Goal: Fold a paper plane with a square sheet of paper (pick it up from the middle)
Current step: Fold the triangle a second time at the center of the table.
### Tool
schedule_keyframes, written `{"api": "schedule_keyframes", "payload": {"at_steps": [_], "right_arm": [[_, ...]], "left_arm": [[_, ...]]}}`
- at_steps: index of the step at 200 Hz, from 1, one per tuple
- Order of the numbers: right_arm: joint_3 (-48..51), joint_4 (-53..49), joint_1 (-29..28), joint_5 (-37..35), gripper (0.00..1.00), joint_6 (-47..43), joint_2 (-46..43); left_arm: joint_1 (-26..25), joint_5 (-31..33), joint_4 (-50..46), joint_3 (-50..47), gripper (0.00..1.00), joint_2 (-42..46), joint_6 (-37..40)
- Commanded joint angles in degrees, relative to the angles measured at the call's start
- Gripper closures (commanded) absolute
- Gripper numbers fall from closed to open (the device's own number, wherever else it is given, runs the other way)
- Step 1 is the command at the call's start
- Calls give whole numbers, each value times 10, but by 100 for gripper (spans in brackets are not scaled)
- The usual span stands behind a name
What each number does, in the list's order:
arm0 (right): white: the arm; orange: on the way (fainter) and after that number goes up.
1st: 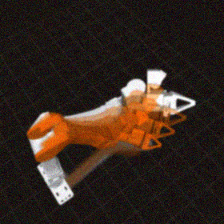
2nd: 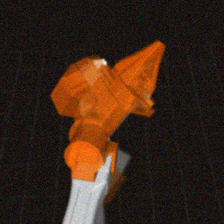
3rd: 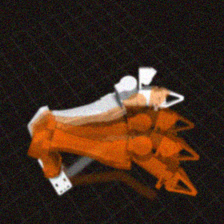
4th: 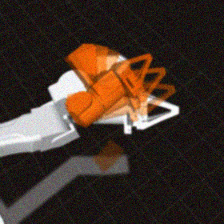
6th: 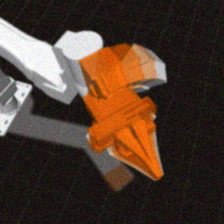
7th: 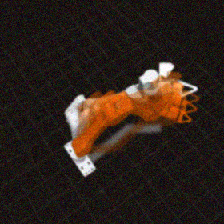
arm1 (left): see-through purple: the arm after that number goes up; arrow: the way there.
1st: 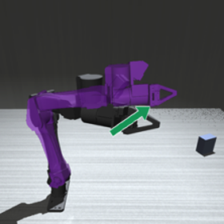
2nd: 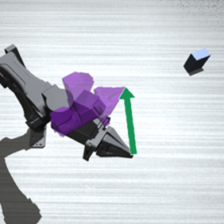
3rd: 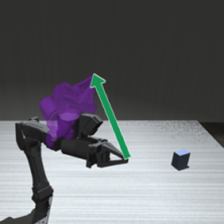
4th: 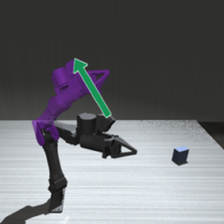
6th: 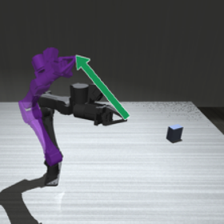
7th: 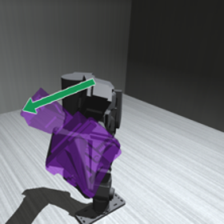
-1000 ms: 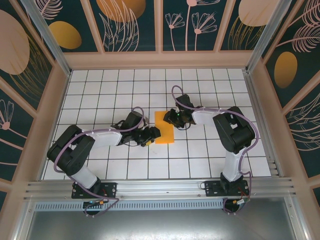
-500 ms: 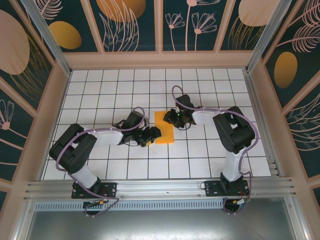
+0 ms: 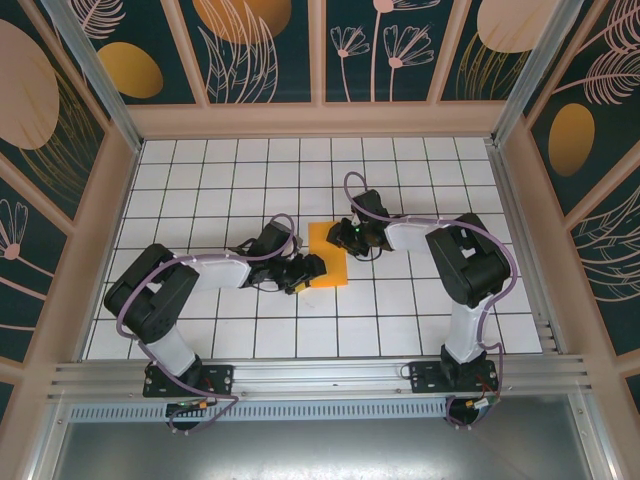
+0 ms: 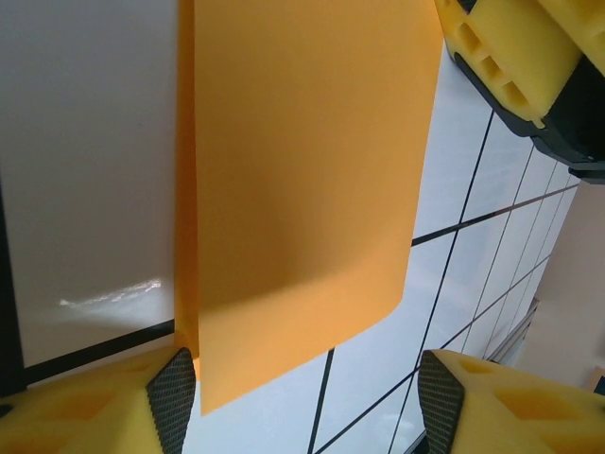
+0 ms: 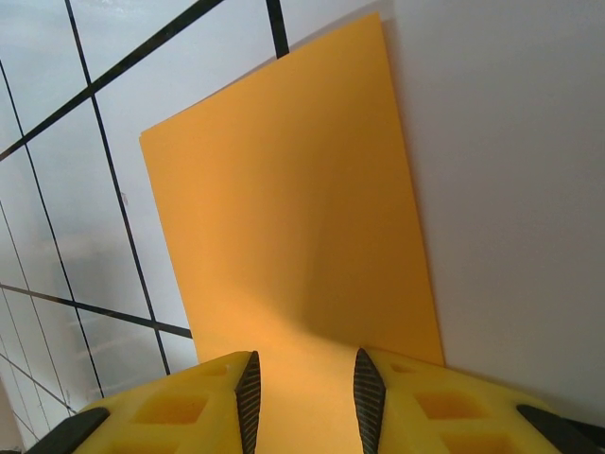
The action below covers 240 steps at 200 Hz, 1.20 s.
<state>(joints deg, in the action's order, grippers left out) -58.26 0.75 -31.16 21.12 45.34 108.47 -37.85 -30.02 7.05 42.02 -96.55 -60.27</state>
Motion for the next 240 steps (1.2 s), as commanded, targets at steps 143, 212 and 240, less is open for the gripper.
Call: {"api": "schedule_keyframes", "payload": {"at_steps": [143, 212, 240], "right_arm": [[35, -43, 11, 82, 77, -79, -53], [45, -56, 7, 80, 78, -74, -20], [42, -84, 7, 53, 78, -78, -11]], "left_arm": [[-3, -41, 76, -5, 37, 4, -8], [-3, -48, 96, 3, 37, 3, -3], [-3, -36, 115, 13, 38, 10, 5]]}}
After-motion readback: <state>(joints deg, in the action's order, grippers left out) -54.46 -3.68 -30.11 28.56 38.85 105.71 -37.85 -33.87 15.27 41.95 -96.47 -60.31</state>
